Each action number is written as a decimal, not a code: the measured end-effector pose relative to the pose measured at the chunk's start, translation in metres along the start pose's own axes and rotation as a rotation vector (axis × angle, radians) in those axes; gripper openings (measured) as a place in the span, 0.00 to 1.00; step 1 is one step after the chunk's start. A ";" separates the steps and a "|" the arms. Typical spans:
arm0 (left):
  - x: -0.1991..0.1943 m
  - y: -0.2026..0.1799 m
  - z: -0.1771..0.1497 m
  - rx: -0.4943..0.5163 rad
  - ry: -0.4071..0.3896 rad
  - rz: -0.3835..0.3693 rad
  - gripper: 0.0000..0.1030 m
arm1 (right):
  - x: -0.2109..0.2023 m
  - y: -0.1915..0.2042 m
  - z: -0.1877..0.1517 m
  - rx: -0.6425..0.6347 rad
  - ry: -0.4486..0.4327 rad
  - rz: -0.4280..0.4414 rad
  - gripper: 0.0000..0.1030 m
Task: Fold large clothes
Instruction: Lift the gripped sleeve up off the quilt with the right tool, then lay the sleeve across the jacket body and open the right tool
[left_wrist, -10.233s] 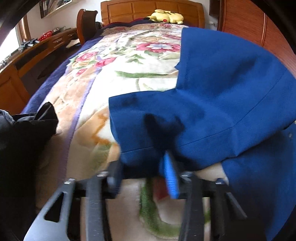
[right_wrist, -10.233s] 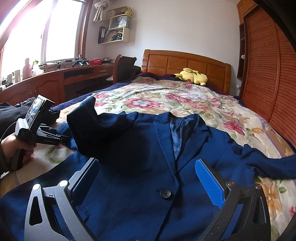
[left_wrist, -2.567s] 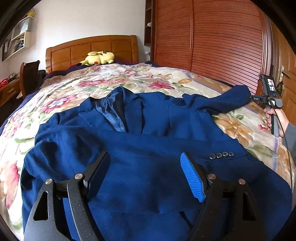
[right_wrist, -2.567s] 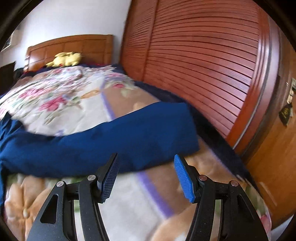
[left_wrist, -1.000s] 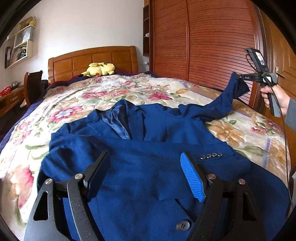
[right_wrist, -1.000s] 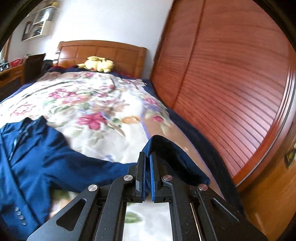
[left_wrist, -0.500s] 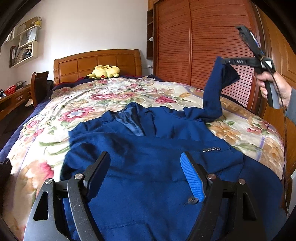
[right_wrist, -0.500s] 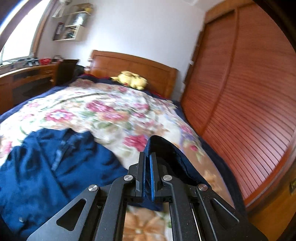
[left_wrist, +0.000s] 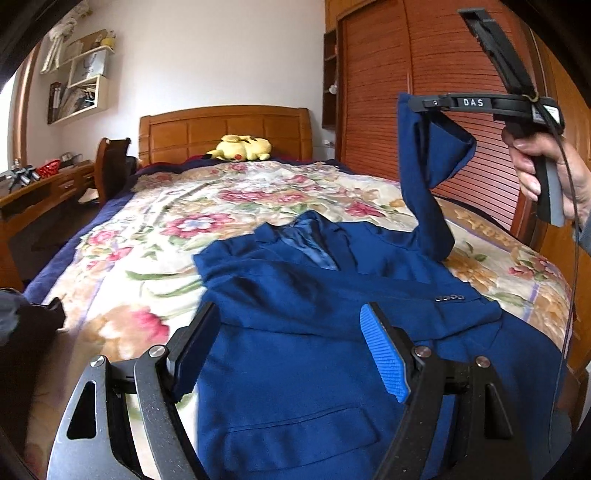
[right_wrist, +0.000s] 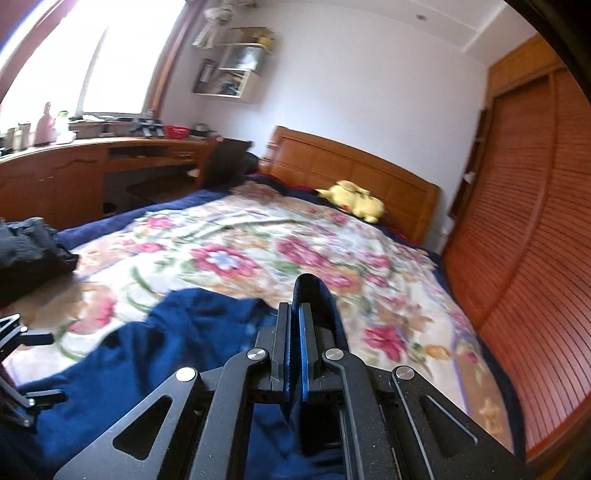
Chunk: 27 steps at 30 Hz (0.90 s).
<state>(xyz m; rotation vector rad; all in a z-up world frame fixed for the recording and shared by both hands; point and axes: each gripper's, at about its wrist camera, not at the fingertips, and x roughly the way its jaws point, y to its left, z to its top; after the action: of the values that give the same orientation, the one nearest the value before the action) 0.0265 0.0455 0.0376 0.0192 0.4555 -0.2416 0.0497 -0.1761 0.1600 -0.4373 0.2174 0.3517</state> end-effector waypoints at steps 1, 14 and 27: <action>-0.002 0.004 0.000 -0.005 -0.001 0.003 0.77 | -0.004 0.004 0.001 -0.006 -0.007 0.016 0.03; -0.007 0.037 -0.009 -0.037 0.000 0.066 0.77 | -0.022 0.015 -0.006 -0.054 -0.024 0.180 0.03; -0.011 0.056 -0.014 -0.066 -0.002 0.102 0.77 | -0.005 0.003 -0.031 -0.035 0.111 0.253 0.03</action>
<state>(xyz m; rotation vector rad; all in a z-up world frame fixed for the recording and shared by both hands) 0.0240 0.1032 0.0284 -0.0220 0.4585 -0.1263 0.0395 -0.1887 0.1324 -0.4654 0.3771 0.5808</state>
